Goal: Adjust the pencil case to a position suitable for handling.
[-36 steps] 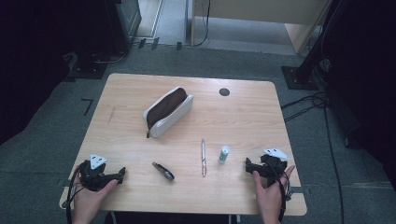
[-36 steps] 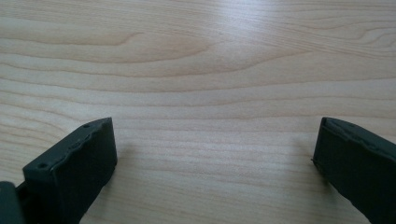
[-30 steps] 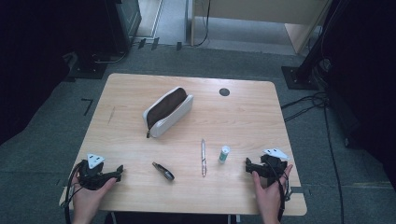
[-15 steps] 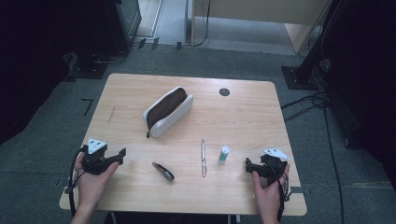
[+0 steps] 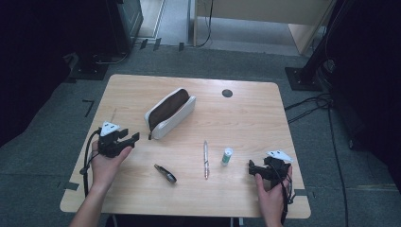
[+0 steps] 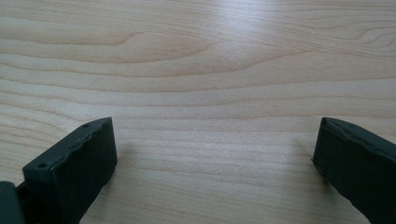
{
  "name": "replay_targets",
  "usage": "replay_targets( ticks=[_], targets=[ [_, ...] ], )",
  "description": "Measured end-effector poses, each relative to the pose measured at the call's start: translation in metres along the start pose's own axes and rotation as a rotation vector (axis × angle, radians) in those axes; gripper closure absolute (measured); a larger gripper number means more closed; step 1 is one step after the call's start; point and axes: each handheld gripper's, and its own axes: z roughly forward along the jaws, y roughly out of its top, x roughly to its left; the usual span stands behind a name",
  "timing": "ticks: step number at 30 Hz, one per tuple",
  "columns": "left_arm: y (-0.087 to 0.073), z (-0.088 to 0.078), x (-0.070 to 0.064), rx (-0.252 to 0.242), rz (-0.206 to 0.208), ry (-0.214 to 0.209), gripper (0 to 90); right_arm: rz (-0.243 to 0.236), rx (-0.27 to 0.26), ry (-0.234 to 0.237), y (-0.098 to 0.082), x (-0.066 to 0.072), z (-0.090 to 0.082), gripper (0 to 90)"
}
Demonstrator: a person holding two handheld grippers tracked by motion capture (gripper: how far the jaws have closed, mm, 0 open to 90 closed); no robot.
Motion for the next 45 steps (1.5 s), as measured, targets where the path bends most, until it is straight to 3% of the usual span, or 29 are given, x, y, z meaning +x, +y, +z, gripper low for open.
replay_targets(
  ticks=[6,9,12,25,32,38,45],
  targets=[
    [0.016,0.021,-0.004,0.005,-0.027,-0.021,44.4,0.000,0.000,0.000,0.000,0.000,0.000,0.0],
    [0.024,0.031,-0.006,0.015,-0.005,-0.016,44.1,-0.002,0.000,0.000,0.000,0.000,0.000,0.0],
    [0.028,0.037,-0.006,0.023,-0.011,-0.021,44.1,-0.002,-0.001,0.000,0.000,0.000,0.000,0.0],
    [0.034,0.062,-0.015,0.071,0.021,-0.011,49.4,-0.002,-0.002,0.000,0.000,0.000,0.000,0.0],
    [0.039,0.072,-0.021,0.090,0.047,-0.019,63.1,-0.001,-0.001,0.000,0.000,0.000,0.000,0.0],
    [0.041,0.071,-0.025,0.086,0.065,-0.080,80.0,-0.004,-0.001,0.004,0.000,0.000,0.000,0.0],
    [0.043,0.068,-0.031,0.042,0.039,-0.130,84.7,-0.007,0.000,0.008,0.000,0.001,0.000,0.0]
  ],
)
